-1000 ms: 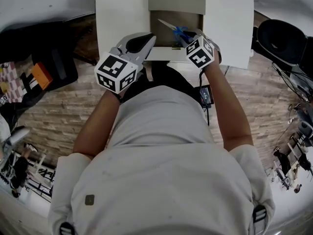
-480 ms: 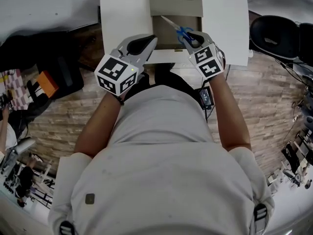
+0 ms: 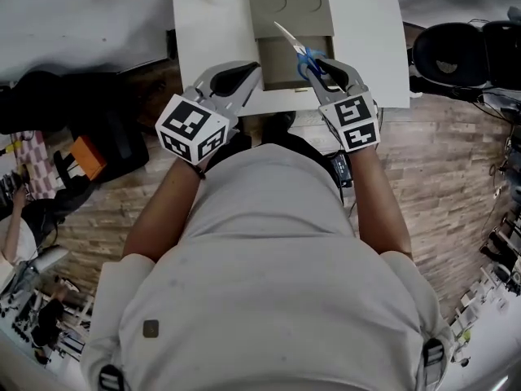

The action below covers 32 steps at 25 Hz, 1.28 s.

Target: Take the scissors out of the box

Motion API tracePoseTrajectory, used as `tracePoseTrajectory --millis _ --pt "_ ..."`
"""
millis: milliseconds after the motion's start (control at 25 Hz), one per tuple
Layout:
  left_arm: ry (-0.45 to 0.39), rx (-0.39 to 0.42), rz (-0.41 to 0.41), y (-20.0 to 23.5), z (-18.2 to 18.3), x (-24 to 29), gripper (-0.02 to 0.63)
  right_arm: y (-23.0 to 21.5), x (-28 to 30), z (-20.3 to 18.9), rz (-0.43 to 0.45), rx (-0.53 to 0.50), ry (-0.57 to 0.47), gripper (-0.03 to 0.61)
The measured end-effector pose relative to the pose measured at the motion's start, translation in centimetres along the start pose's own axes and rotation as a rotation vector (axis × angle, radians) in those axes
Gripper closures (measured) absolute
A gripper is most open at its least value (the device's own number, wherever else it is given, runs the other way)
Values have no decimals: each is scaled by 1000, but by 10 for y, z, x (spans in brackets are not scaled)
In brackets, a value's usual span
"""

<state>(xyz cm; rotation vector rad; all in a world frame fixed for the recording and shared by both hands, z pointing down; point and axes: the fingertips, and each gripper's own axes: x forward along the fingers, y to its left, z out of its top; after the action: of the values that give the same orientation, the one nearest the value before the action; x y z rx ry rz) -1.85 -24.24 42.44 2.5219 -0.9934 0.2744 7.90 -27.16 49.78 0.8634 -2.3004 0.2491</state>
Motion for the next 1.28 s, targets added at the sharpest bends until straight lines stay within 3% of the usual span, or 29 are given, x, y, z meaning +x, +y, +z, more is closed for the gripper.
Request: tracePoseTrajectory --millis 720,1080,1280 --pt "-45 119 -144 -15 27 -68 609 52 -75 62 -204 125 -231 483" --pt "-53 139 -239 -8 27 -98 609 100 -88 71 -292 174 -261 482" --pt "-61 141 -248 -12 29 -107 609 115 -100 70 -304 176 -266 482"
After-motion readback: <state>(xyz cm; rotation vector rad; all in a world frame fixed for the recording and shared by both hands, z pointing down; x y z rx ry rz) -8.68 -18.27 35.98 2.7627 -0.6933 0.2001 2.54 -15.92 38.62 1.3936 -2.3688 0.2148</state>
